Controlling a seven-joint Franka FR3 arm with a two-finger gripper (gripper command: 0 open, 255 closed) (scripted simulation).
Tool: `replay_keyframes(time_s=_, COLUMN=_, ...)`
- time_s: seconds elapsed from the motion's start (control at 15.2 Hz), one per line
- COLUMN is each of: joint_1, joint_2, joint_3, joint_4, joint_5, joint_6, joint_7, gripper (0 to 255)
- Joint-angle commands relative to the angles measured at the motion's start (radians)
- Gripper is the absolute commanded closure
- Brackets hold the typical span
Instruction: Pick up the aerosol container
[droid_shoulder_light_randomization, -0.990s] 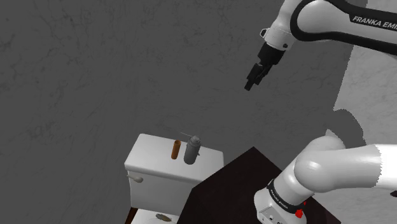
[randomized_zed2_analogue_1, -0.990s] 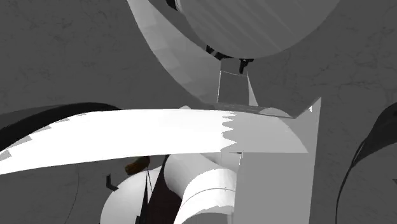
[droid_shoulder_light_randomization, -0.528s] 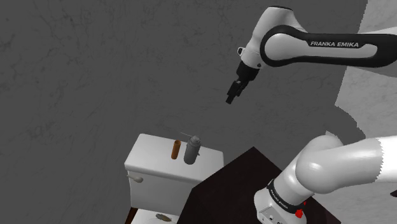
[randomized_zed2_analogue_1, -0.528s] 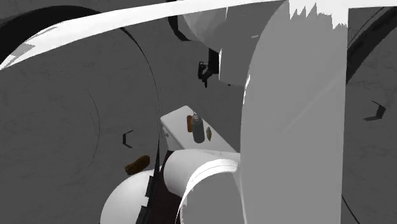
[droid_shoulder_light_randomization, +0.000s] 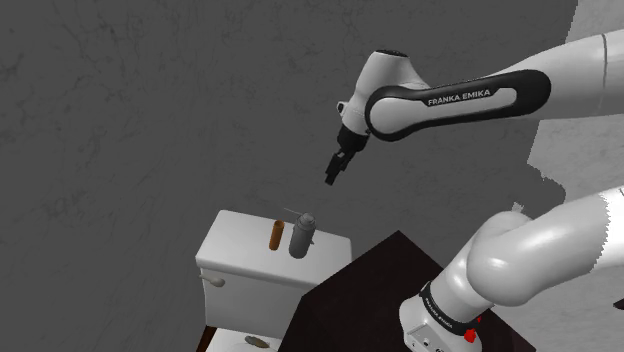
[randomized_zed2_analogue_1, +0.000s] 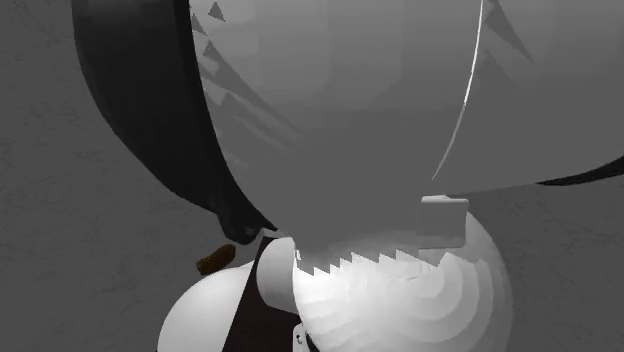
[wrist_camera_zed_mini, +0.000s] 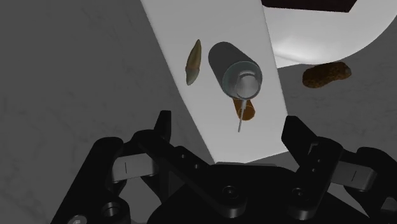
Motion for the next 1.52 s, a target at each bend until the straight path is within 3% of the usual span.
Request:
replay_keyframes(time_s=0.0, joint_1=0.011, joint_2=0.068, joint_3=0.013, joint_4=-0.003, joint_5=0.0, joint_6=0.073, joint_7=-0.004, gripper=0)
replay_keyframes(time_s=0.59, joint_1=0.046, joint_2=0.41, joint_3=0.072, joint_4=0.053, joint_5=-0.047, joint_6=0.349, joint_7=0.011, gripper=0)
replay_keyframes(time_s=1.25, joint_1=0.049, joint_2=0.535, joint_3=0.069, joint_4=0.05, joint_5=-0.097, joint_6=0.474, joint_7=0.046, gripper=0)
replay_keyframes(time_s=1.32, joint_1=0.05, joint_2=0.534, joint_3=0.069, joint_4=0.049, joint_5=-0.096, joint_6=0.474, joint_7=0.047, gripper=255)
replay_keyframes(time_s=1.45, joint_1=0.049, joint_2=0.535, joint_3=0.069, joint_4=0.05, joint_5=-0.097, joint_6=0.474, joint_7=0.046, gripper=255)
